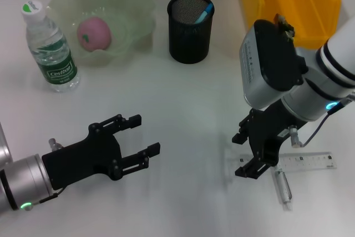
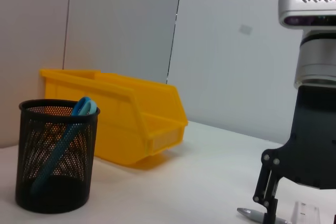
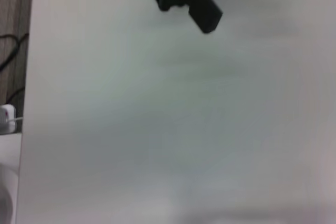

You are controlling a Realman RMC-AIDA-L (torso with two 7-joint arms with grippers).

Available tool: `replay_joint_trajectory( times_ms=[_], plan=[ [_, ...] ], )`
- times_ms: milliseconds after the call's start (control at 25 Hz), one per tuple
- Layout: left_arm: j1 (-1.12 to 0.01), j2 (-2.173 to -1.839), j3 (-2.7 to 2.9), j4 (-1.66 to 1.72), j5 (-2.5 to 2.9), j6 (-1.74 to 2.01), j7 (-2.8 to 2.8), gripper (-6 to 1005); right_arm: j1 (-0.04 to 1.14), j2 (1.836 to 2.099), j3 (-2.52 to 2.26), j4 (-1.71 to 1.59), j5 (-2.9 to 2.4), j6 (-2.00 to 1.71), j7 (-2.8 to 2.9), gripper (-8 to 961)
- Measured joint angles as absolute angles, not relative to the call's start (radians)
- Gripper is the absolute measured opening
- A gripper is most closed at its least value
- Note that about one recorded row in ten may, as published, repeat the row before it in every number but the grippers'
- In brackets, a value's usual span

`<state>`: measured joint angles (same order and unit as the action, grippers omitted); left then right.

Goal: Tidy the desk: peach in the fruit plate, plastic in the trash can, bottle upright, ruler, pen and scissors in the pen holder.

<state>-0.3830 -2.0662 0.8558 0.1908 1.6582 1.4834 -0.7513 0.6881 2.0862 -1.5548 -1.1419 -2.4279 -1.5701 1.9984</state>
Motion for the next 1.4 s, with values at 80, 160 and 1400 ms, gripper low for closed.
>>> replay_joint_trajectory(
  times_ms=[80, 160, 1400],
  plan=[
    [-0.383, -2.066, 0.856, 0.191, 1.658, 1.483, -0.751, 753, 0.688, 2.086, -1.558, -1.142, -2.428, -1.570, 1.998, 697],
    [-0.374, -2.066, 0.853, 0.192, 1.655, 1.486, -0.758, 753, 0.687, 2.086, -1.568, -1.142, -2.431, -1.571, 1.996, 696],
    [-0.373, -2.066, 0.849, 0.193, 1.650, 1.490, -0.764, 753, 0.681, 2.084, -1.609, -1.173, -2.458, -1.554, 2.001, 399]
  ],
)
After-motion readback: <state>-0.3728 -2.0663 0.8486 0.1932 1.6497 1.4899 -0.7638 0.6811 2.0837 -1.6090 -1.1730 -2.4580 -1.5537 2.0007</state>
